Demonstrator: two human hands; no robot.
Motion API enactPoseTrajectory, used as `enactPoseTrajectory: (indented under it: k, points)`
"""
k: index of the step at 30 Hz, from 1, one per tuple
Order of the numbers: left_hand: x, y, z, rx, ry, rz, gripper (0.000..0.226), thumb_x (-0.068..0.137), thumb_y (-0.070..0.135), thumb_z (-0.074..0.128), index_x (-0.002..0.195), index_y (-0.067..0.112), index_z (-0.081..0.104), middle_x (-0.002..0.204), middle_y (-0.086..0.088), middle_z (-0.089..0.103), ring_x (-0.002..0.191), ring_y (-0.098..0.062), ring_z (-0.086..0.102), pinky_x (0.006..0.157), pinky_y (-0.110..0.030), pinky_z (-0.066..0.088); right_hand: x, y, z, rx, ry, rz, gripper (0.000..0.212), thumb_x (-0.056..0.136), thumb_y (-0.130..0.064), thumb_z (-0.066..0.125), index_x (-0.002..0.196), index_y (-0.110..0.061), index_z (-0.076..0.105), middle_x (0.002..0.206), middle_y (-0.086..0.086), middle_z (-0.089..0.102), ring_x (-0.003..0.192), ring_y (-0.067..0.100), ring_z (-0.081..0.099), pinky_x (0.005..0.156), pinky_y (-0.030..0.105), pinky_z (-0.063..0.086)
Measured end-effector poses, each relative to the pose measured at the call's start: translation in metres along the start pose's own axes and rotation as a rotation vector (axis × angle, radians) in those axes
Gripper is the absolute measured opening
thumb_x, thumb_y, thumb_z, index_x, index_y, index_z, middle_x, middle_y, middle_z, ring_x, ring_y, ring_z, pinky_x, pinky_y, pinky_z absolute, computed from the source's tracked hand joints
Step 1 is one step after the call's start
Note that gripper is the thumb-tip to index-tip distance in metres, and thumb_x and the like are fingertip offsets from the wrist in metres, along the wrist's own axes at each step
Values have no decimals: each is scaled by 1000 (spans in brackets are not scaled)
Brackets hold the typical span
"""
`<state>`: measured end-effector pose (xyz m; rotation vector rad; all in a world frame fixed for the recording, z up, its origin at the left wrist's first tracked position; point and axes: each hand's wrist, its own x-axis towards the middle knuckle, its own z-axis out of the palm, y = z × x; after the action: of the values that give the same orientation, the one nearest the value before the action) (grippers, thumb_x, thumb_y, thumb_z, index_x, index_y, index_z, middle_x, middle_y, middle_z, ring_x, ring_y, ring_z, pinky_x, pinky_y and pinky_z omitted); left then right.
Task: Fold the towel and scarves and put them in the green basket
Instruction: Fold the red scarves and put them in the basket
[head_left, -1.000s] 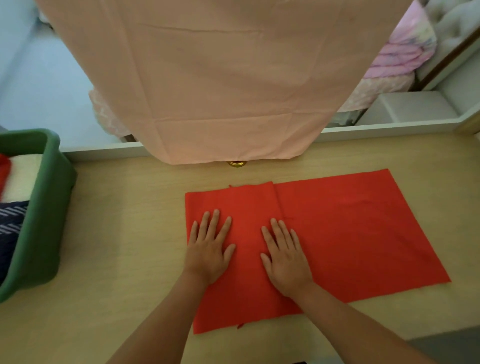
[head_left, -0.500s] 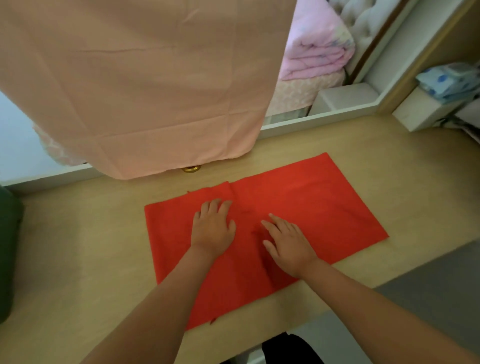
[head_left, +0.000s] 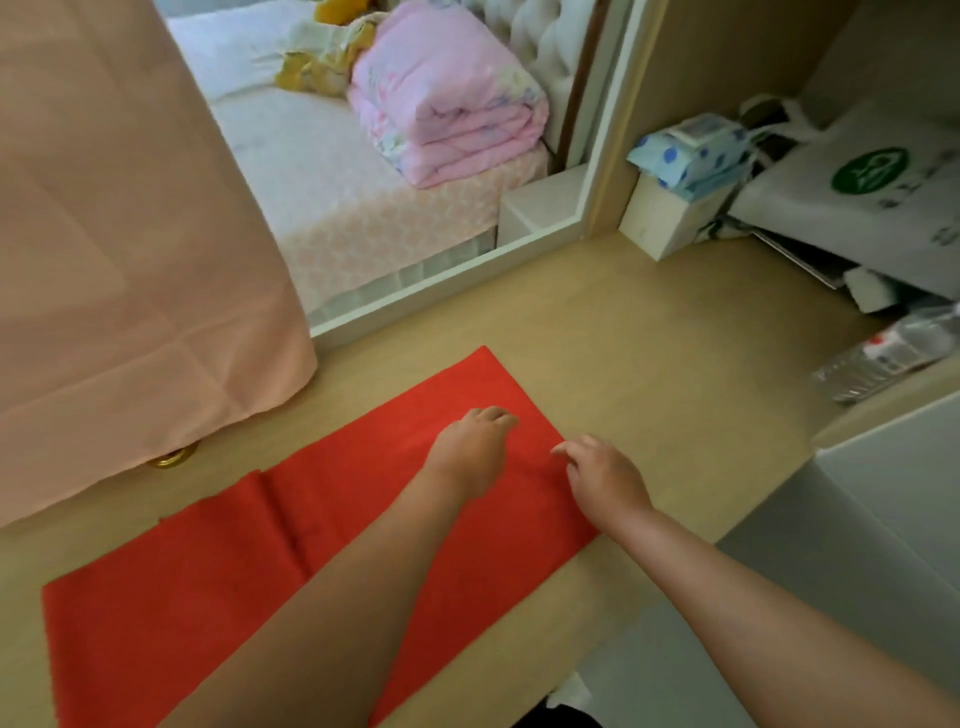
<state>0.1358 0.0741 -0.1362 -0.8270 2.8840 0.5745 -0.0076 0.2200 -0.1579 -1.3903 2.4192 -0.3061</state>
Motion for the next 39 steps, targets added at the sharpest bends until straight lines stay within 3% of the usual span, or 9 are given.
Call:
enactPoseTrajectory:
  k: [7,11,14,18,21,23,28,34,39]
  points:
    - [85,6,7,305,-221,86,65,99,5,35,156,31,16,163,5,17,148,-19,20,111,-40,34,15,35,13,12,-35,54,33,93,-39,59,122,-25,60,116,-1,59,106,23,60,87,38,47]
    - [104,-4,10,476,-199,139,57,100,12,34,154,31,24,158,1,26,145,-22,25,117,-43,22,19,39,17,100,-39,71,22,92,-37,60,107,-22,65,106,-2,61,97,21,61,83,34,47]
    - [108,-11,10,578,-47,183,49,97,11,37,144,26,38,131,-1,51,122,-23,47,104,-36,32,19,36,13,194,-48,89,14,89,-34,59,94,-21,63,94,-5,59,87,18,59,74,33,49]
    - [95,-16,-4,610,-15,177,36,96,10,39,125,22,56,119,-2,53,106,-23,53,82,-34,42,14,22,7,344,-77,117,11,91,-30,55,98,-22,55,77,-8,59,73,17,58,66,34,48]
    - [67,-29,-22,573,22,46,30,92,1,41,108,18,61,116,-2,49,85,-22,59,53,-33,37,5,0,5,492,-120,133,22,95,-31,53,115,-27,59,87,-15,65,82,10,63,71,28,48]
    - [53,-41,-26,482,52,-19,32,89,-3,44,108,17,62,114,0,53,73,-24,62,46,-32,35,3,-10,8,546,-134,133,27,95,-35,55,118,-26,65,100,-14,70,92,7,65,81,29,52]
    - [-18,-88,-51,103,267,-29,27,84,-3,52,102,11,67,101,-8,62,74,-34,63,56,-40,49,-18,-74,13,635,-181,69,23,89,-38,65,106,-25,74,91,-13,73,85,4,67,79,29,53]
    - [-117,-144,-71,-28,404,23,32,70,-10,62,94,7,72,99,-10,68,89,-31,65,75,-36,54,-54,-164,28,738,-292,-47,13,88,-21,68,96,-27,76,91,-12,75,85,3,69,85,30,54]
    - [-208,-189,-73,-86,491,-88,34,66,-5,55,92,6,74,101,-11,69,94,-32,65,84,-38,55,-83,-240,53,726,-390,-148,18,87,-16,66,98,-24,77,93,-9,76,83,2,68,85,32,55]
